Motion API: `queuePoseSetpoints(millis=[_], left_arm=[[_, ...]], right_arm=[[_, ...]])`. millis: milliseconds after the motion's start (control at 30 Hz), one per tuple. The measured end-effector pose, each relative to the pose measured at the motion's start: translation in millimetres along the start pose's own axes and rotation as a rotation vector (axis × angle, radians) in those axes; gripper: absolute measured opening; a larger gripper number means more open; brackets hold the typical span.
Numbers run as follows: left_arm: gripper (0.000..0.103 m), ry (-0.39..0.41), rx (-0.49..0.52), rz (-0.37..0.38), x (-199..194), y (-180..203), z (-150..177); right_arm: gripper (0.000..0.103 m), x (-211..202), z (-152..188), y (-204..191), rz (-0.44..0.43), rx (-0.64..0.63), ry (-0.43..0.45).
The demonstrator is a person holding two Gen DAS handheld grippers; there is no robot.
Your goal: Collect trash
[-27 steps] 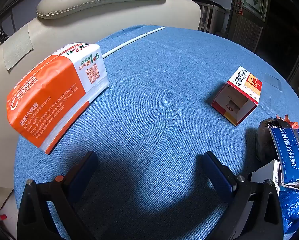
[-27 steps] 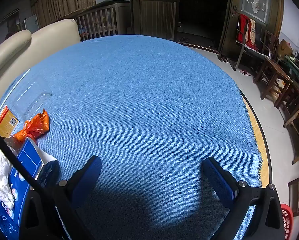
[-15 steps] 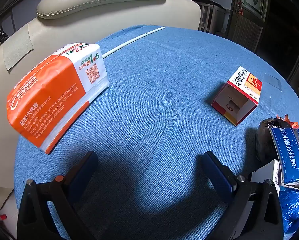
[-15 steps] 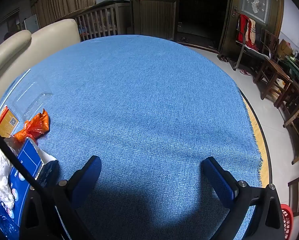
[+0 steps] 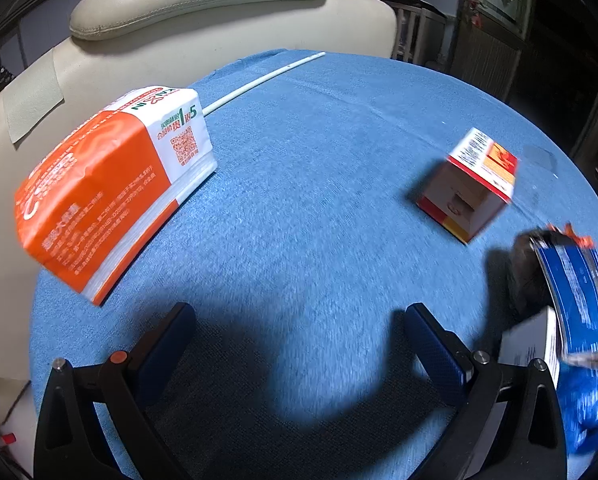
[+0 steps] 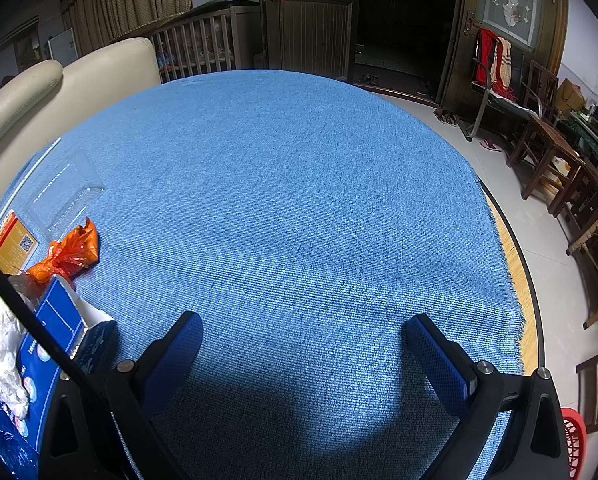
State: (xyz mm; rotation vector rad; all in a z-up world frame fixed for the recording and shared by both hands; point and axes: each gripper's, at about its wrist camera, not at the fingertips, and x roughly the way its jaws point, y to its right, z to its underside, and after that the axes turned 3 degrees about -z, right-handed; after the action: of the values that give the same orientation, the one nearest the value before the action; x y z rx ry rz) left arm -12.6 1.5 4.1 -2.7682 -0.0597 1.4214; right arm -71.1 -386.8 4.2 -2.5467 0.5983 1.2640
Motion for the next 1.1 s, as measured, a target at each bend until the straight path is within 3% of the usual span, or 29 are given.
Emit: queuePoseSetpoints(millis=[267, 400, 567, 667, 900, 1100], left_arm=[[0.103, 0.115, 0.009, 0.05, -75, -3, 26], [0.103, 0.156, 0.027, 0.088, -108, 4, 39], [0.103, 0.195, 0.059, 0.128, -143, 19, 56], [0.103, 0.207, 0.077, 0.145, -159, 26, 63], [0.103, 0.243, 0.125, 0.16, -196, 36, 84], [0.103, 0.263, 0.149, 0.159, -222, 35, 105]], right_arm=[[0.103, -24, 18, 7, -0.074, -0.059, -0.021], [0.103, -80, 37, 8, -0.08, -0.104, 0.129], [0.103, -179, 59, 3, -0.119, -0.134, 0.358], [0.103, -211, 68, 1, -0.159, -0.137, 0.433], [0.103, -224, 99, 17, -0.201, -0.023, 0.361], [0.103, -244, 129, 13, -0.213, -0.037, 0.36]])
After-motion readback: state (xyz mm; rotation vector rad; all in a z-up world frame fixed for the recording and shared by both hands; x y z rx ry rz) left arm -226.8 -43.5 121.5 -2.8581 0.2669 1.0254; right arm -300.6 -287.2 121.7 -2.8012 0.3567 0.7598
